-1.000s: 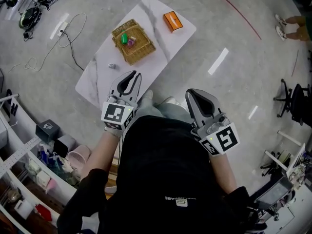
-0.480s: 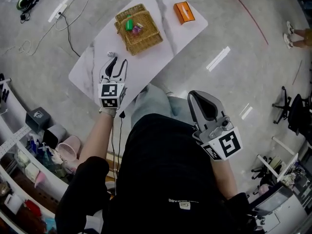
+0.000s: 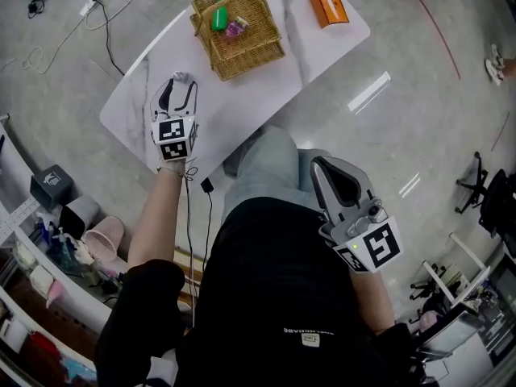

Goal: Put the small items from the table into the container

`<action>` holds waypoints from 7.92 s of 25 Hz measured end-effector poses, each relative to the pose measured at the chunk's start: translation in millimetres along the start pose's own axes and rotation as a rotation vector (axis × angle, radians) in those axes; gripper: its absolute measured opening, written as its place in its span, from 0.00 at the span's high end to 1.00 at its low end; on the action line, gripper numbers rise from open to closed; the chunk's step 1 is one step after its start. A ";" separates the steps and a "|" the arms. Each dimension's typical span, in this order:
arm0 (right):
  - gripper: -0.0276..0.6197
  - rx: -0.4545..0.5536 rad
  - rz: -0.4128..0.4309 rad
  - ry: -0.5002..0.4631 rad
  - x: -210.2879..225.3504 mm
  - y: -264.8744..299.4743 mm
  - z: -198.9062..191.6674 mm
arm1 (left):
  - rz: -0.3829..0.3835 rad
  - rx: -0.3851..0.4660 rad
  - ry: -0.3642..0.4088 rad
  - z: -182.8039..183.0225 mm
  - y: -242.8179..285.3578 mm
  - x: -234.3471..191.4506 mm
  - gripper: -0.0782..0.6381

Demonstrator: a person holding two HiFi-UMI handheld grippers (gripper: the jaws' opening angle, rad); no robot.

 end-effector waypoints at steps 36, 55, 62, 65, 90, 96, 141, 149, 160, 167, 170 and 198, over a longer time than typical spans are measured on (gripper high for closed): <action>0.94 -0.046 -0.013 0.028 52.3 36.7 -70.3 | 0.186 -0.109 -0.004 -81.0 87.8 -34.7 0.67; 0.94 0.021 -0.032 0.105 -3.6 -2.3 59.2 | -0.001 -0.029 0.127 96.8 -45.0 16.7 0.67; 0.94 0.032 -0.104 0.133 -9.4 -18.2 83.3 | -0.094 -0.019 0.159 137.5 -20.7 40.1 0.67; 0.94 0.041 -0.137 0.147 -5.7 -18.4 83.1 | -0.139 -0.015 0.172 145.3 1.4 51.6 0.67; 0.94 0.061 -0.291 0.220 2.0 -13.2 60.1 | -0.256 -0.007 0.252 139.8 71.9 80.6 0.68; 0.94 0.067 -0.290 0.214 2.4 -16.1 61.7 | -0.256 -0.008 0.253 141.2 67.5 82.2 0.67; 0.94 0.274 -0.438 0.132 9.4 -87.6 108.0 | -0.542 0.229 0.414 250.2 -60.8 159.3 0.65; 0.94 0.365 -0.525 0.084 3.0 -148.6 136.7 | -0.823 0.328 0.429 309.6 -138.7 253.0 0.65; 0.94 0.454 -0.577 -0.004 -3.8 -222.4 155.5 | -1.143 0.462 0.406 368.8 -240.3 341.5 0.65; 0.94 0.507 -0.589 -0.069 -11.6 -248.9 169.9 | -1.204 0.565 0.381 397.7 -281.8 350.0 0.67; 0.94 0.525 -0.591 -0.092 -15.5 -251.0 174.5 | -1.209 0.595 0.326 405.6 -285.8 343.0 0.79; 0.94 0.530 -0.612 -0.092 -31.7 -247.2 174.7 | -1.307 0.518 0.317 391.7 -285.6 345.1 0.89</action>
Point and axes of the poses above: the fingertips, and each gripper's own axes: y forward along the fingers, x to its right, z out of its top, the point moved 8 cm from there along -y, backward along the fingers, and after that the axes turned 3 degrees about z, right-handed, at the moved point
